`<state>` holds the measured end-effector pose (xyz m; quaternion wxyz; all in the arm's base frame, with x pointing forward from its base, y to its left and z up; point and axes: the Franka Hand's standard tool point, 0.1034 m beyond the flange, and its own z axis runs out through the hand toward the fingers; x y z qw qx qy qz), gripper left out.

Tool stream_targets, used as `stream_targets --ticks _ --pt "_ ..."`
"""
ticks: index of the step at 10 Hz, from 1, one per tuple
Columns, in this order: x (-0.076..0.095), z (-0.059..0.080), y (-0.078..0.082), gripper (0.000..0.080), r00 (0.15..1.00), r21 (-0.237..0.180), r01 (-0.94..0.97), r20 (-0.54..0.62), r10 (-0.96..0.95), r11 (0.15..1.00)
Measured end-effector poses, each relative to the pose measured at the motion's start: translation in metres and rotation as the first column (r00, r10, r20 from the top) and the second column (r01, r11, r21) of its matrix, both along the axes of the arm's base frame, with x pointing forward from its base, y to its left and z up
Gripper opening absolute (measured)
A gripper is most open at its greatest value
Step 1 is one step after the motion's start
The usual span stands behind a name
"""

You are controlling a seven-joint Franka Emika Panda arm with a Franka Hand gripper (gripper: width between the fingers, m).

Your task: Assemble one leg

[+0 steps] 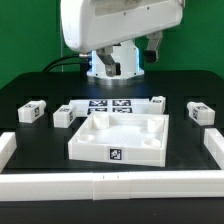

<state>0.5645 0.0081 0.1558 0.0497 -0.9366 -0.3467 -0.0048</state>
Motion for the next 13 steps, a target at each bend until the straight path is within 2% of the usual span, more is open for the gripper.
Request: stream_targets --ticks 6,7,10,12,13 --pt "0.0 -0.001 0.0 0.065 1.0 0.0 0.0 -0.001 0.0 1.0" --pt "-0.002 -0.003 -0.003 0.065 0.998 -0.002 -0.05 0.025 0.05 0.999" --pt "-0.038 -0.023 -0.017 0.065 0.956 -0.018 -0.286 0.057 0.287 0.958" --pt "-0.048 -0.032 -0.017 0.065 0.958 -0.013 -0.282 0.048 0.282 0.959" --pt "-0.047 -0.031 -0.017 0.065 0.958 -0.013 -0.282 0.05 0.282 0.959"
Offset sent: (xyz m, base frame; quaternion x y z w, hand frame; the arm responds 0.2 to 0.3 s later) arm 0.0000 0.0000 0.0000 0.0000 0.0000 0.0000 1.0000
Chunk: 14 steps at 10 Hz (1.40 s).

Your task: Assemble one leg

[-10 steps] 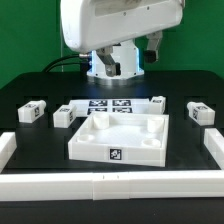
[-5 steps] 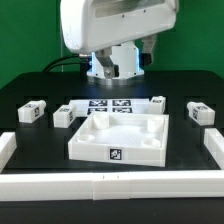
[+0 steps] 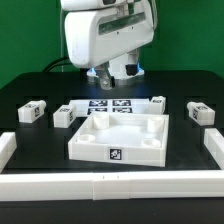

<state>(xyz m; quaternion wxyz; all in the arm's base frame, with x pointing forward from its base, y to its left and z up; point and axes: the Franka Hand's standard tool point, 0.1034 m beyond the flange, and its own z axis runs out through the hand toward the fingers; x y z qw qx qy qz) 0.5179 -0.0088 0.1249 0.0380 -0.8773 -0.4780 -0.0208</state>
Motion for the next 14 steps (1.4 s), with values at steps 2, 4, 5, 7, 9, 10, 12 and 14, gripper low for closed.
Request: stream_targets --ticks 2,4,5,7,9,10,12,14 --pt "0.0 -0.002 0.0 0.065 1.0 -0.002 -0.013 -0.003 0.013 1.0" --pt "-0.005 -0.011 0.0 0.065 0.99 -0.012 -0.141 0.01 0.141 0.99" --pt "-0.02 -0.022 0.003 0.065 0.977 -0.021 -0.211 0.027 0.212 0.977" --pt "-0.044 -0.045 0.011 0.065 0.966 -0.044 -0.252 0.041 0.254 0.967" --pt "-0.046 -0.049 0.007 0.065 0.969 -0.04 -0.243 0.029 0.244 0.969" --pt "-0.046 -0.05 0.007 0.065 0.969 -0.04 -0.243 0.029 0.244 0.969" --pt "-0.05 -0.053 0.007 0.065 0.967 -0.038 -0.253 0.024 0.254 0.967" --pt "-0.074 -0.076 0.006 0.065 0.938 -0.036 -0.345 0.011 0.346 0.938"
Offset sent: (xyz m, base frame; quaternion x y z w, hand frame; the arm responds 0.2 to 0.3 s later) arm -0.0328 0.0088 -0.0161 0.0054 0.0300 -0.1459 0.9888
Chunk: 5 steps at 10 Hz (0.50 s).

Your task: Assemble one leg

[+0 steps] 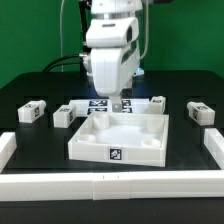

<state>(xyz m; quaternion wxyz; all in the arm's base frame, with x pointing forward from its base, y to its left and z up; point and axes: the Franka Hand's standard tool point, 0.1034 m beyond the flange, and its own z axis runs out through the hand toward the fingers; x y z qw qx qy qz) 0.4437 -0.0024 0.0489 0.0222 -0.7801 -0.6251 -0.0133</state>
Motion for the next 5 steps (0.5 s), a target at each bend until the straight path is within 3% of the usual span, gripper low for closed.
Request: stream_targets --ticks 2,5 --pt "-0.016 -0.02 0.004 0.065 0.999 -0.006 -0.037 0.007 0.037 0.999" --pt "-0.026 -0.041 0.009 0.065 0.999 0.002 -0.04 -0.033 0.04 0.999"
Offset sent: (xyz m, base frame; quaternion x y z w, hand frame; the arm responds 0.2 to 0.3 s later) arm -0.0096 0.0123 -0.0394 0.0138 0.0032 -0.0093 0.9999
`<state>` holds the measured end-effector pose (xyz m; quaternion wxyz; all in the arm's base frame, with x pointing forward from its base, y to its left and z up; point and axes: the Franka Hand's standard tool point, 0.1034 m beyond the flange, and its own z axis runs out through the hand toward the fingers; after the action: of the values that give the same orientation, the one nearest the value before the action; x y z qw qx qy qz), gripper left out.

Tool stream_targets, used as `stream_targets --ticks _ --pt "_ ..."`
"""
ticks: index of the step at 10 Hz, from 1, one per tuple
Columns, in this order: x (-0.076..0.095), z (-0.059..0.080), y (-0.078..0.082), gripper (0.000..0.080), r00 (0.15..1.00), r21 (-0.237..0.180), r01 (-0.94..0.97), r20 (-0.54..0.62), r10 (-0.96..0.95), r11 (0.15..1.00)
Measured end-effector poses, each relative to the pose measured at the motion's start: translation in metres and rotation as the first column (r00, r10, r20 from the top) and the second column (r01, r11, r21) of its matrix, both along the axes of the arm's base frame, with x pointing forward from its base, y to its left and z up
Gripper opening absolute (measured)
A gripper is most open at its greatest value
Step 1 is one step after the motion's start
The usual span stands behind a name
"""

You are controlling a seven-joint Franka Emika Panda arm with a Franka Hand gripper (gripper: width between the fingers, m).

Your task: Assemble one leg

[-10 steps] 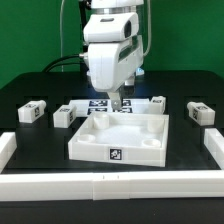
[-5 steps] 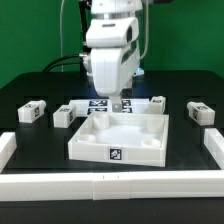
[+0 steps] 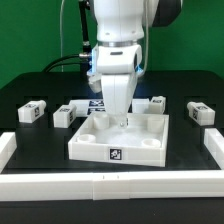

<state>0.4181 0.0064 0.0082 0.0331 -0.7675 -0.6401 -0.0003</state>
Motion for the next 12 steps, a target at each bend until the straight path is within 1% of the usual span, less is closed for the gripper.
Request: stream_targets --ticks 2,3,5,6,7,8,12 --pt "0.0024 0.0003 -0.0048 0.0638 1.0 0.0 0.014 0.0 -0.014 1.0" --pt "0.0019 0.0 -0.0047 0.0638 1.0 0.0 0.013 -0.001 -0.013 1.0" --pt "0.0019 0.0 -0.005 0.0286 1.0 0.0 0.014 -0.001 -0.014 1.0" --pt "0.0017 -0.0001 -0.0051 0.0152 1.0 0.0 0.014 -0.001 -0.014 1.0" --pt "0.0021 0.0001 -0.0051 0.0152 1.0 0.0 0.014 0.0 -0.014 1.0" --pt "0.004 0.001 -0.0053 0.006 1.0 -0.001 0.015 0.009 -0.015 1.0" --pt "0.0052 0.0015 -0.0055 0.006 1.0 -0.001 0.015 0.015 -0.015 1.0"
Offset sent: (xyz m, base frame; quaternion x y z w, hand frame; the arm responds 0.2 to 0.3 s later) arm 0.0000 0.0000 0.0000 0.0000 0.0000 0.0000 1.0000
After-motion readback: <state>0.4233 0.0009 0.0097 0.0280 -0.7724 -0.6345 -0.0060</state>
